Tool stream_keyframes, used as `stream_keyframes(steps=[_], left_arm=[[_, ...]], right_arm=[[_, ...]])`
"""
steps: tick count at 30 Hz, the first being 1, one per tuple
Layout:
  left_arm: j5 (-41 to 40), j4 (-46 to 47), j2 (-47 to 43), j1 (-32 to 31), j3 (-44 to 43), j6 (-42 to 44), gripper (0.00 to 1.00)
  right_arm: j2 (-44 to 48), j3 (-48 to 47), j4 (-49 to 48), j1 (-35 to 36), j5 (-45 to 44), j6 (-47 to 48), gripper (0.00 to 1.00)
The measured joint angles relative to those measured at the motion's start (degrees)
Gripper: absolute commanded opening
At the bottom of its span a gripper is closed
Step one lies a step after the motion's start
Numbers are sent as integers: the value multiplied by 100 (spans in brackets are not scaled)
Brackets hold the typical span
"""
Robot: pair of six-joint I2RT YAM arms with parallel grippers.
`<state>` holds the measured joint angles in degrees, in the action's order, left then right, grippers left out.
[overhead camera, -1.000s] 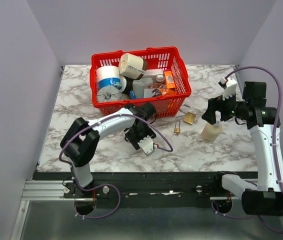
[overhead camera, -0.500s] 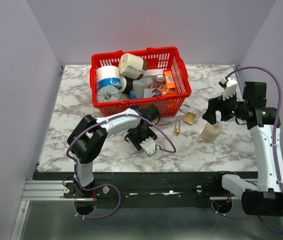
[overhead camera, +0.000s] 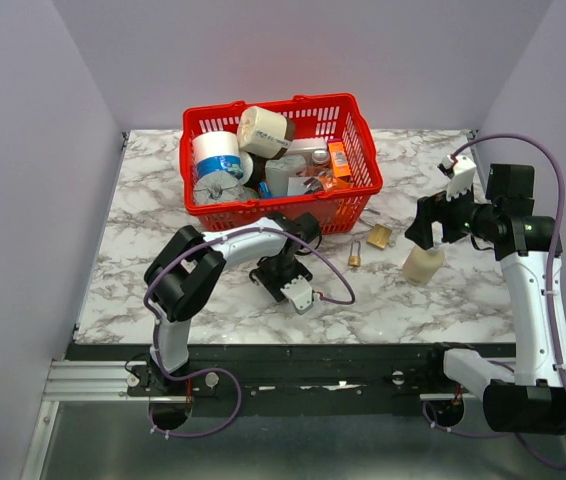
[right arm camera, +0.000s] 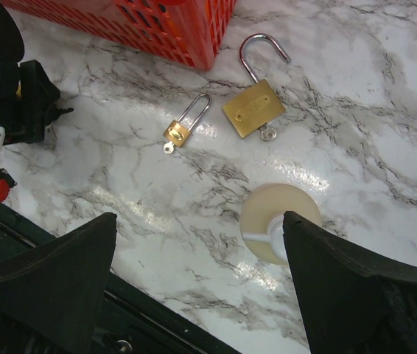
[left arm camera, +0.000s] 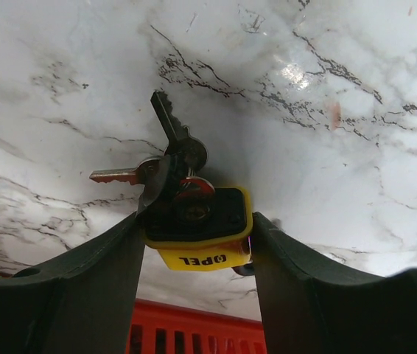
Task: Lock with the key
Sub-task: Pick up the lock from the center of the board.
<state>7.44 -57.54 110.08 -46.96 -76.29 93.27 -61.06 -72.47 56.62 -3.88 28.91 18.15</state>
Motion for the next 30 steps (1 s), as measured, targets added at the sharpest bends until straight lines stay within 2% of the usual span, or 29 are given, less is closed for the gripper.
stream_keyframes(steps=[5,8,12,18,24,30], left_arm=[[-31,-39,46,0,-4,-131,74],[-39,-48,46,9,-4,-179,67],[-37,-20,46,26,-9,-247,45],[2,31,46,39,-22,-448,26],[227,-28,-111,50,-111,-894,14],[542,-48,-898,48,-208,-1462,6]], right_arm=[[11,2,0,2,0,0,100],[33,2,0,2,2,2,100],[37,2,0,0,2,2,100],[72,2,2,2,7,2,100],[118,2,11,2,116,-2,100],[118,2,57,2,435,-74,100]])
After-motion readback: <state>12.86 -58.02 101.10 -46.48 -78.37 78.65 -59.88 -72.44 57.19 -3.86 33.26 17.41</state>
